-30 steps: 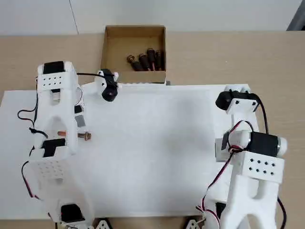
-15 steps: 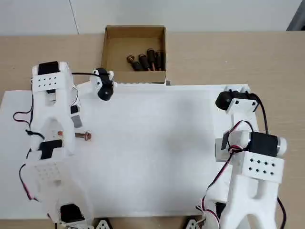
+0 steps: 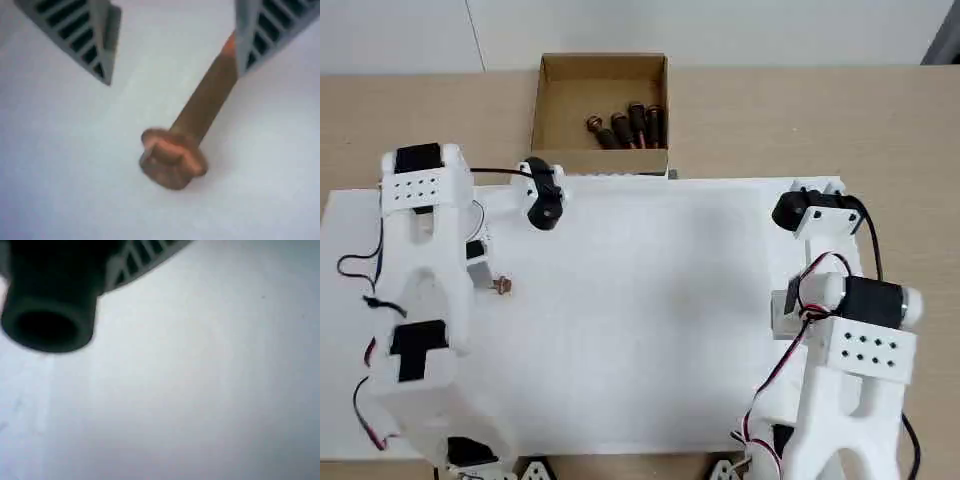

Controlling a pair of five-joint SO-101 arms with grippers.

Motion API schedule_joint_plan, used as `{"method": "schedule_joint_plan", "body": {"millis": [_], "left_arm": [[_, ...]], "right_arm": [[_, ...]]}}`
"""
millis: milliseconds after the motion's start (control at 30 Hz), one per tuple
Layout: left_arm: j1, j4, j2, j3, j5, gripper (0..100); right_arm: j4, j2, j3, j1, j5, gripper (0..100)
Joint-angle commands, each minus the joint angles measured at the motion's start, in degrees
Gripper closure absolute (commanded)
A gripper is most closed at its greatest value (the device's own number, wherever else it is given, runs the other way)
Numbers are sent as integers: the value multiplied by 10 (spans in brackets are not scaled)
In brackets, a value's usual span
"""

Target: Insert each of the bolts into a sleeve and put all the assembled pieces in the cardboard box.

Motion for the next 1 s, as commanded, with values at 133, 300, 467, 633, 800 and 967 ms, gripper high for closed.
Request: {"method": "schedule_joint_plan", "body": {"millis": [133, 300, 467, 633, 800, 967], "left_arm": [[4, -28, 42, 1, -7, 843], [2, -62, 73, 1, -8, 844], [3, -76, 104, 1, -8, 844], [4, -77, 113, 1, -13, 885], [4, -73, 109, 1, -35, 995], [5, -51, 108, -21, -34, 995]], "right_arm": [[-6, -14, -5, 2, 4, 995], [-6, -14, -5, 2, 4, 995], [-6, -14, -5, 1, 4, 995], [-6, -14, -5, 1, 4, 995], [-6, -14, -5, 1, 4, 995], [-5, -14, -5, 1, 4, 995]]}}
